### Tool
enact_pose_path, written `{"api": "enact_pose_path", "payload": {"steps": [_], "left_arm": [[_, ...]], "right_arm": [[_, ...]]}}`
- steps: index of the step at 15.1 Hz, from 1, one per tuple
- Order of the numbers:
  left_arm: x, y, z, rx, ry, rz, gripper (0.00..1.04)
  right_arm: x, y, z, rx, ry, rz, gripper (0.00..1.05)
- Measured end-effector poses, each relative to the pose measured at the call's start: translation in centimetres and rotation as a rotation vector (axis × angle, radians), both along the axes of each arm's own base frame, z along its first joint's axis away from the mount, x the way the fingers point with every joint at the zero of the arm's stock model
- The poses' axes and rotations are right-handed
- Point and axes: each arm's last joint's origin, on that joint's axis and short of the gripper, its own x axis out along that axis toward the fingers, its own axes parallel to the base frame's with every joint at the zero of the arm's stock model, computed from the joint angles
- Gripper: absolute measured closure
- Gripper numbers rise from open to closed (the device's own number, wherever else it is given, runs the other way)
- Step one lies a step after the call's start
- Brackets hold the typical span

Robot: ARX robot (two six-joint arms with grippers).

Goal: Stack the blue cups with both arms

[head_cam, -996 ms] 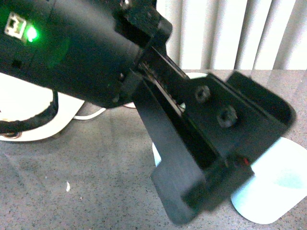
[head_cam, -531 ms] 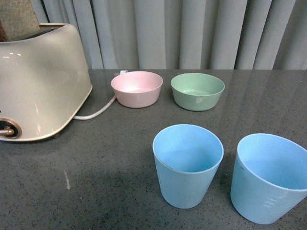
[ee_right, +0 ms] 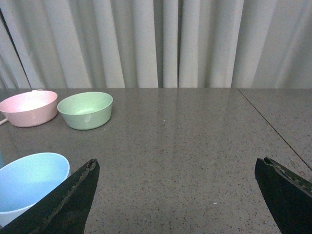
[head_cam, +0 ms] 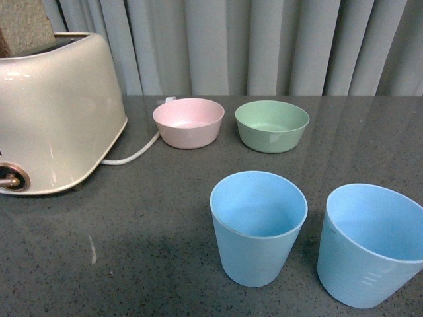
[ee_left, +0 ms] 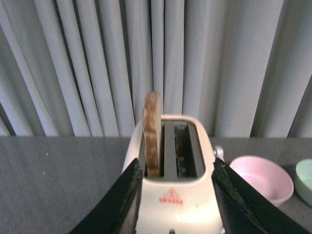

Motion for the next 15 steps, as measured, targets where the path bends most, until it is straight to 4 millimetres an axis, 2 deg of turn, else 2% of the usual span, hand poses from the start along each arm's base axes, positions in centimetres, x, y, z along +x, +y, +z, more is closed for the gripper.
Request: {"api": "enact_pose_path", "payload": {"steps": [2,4,8,15], "left_arm": [[-1.4,-0.1,-3.2,0.000,0.043,-0.003,0.82],[-2.8,0.0,-4.3,-0.001,0.013,-0.002,1.04],[-5.1,0.0,-7.6,-0.003,0.038,-0.002,1.04],[-7.7,0.0,-10.0,-0.003,0.028,-0.002,1.04]], "right_arm": [[0.0,0.0,0.0,0.000,0.000,0.000,0.07],[0.0,0.0,0.0,0.000,0.000,0.000,0.07],[0.0,0.0,0.0,0.000,0.000,0.000,0.07],[0.0,0.0,0.0,0.000,0.000,0.000,0.07]]}}
